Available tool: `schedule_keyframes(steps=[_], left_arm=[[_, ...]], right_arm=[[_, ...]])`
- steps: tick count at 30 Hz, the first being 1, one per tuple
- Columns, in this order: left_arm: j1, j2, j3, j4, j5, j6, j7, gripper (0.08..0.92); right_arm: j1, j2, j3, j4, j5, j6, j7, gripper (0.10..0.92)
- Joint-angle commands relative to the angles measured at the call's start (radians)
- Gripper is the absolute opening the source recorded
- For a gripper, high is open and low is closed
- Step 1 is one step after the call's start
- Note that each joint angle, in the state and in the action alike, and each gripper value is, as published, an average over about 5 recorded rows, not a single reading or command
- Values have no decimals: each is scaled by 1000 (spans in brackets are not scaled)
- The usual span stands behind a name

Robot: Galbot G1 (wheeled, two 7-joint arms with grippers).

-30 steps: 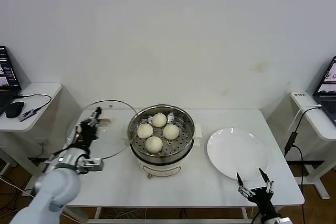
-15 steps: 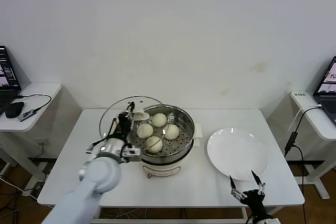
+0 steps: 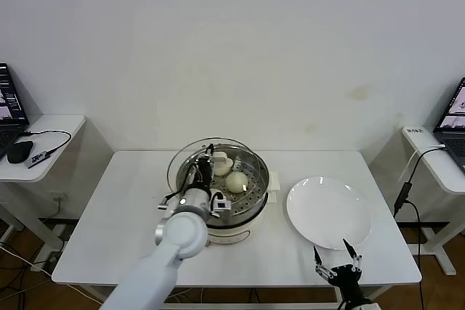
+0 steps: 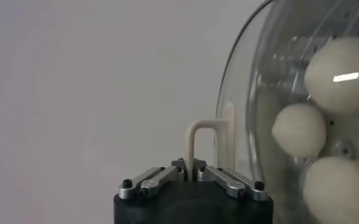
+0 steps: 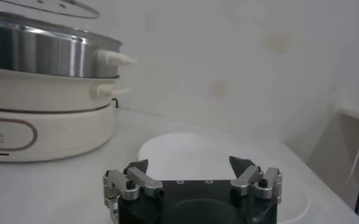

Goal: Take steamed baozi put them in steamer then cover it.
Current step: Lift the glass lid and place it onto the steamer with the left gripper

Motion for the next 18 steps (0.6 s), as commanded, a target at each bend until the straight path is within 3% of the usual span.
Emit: schedule_keyframes(steps=[1, 18], left_arm=[[-20, -107, 27, 71, 81, 11, 19, 141], [17, -106, 3, 48, 96, -4, 21, 141]], right_arm=[[2, 3, -3, -4, -13, 2, 0, 823], [2, 5, -15, -9, -19, 6, 0, 823]])
